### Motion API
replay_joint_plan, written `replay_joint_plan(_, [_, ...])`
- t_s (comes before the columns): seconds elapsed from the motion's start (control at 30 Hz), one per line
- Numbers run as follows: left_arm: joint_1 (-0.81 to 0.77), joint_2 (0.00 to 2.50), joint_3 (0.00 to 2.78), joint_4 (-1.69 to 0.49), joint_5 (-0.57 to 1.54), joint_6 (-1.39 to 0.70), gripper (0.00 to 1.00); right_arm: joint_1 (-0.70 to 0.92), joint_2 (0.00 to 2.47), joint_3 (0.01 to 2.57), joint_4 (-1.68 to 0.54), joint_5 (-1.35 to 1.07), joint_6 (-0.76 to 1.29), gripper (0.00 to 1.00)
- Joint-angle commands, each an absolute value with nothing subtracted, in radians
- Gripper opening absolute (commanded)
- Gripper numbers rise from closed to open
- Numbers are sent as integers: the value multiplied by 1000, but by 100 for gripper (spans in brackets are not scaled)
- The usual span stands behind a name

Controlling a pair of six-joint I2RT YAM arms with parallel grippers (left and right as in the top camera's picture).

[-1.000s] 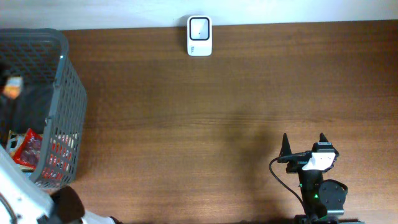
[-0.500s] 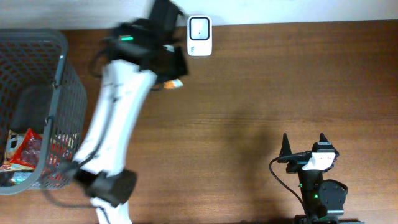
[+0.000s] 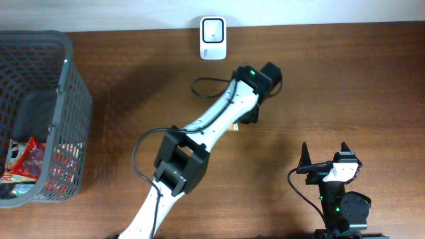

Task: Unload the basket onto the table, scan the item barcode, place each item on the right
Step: 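Reach left gripper into basket, grasp small orange tissue pack, place on table, then grasp red snack bag from basket with left gripper, place beside tissue pack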

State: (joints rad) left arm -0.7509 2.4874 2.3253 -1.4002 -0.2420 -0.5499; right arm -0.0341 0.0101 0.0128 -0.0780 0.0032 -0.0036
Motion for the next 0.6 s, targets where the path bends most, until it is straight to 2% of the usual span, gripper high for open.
replay_joint_plan(0.0, [-766, 2481, 2334, -1388, -300, -543, 99, -40, 4, 6, -82, 9, 0, 98])
replay_joint_plan(0.1, [-748, 2479, 2445, -1444, -338, -543, 99, -40, 4, 6, -82, 10, 0, 98])
replay_joint_plan(0.23, [-682, 2477, 2712, -1578, -337, -543, 99, -40, 4, 6, -82, 9, 0, 99])
replay_joint_plan(0.3, [-616, 2470, 2929, -1683, -337, -543, 99, -40, 4, 6, -82, 10, 0, 98])
replay_joint_plan(0.37, [-529, 2444, 3101, -1688, -270, -382, 99, -40, 4, 6, -82, 10, 0, 99])
replay_joint_plan(0.5, [-302, 2296, 3137, -1688, -276, -373, 99, -40, 4, 6, -82, 10, 0, 98])
replay_joint_plan(0.57, [-110, 2206, 3136, -1688, -224, -362, 100, -40, 4, 6, -82, 9, 0, 98])
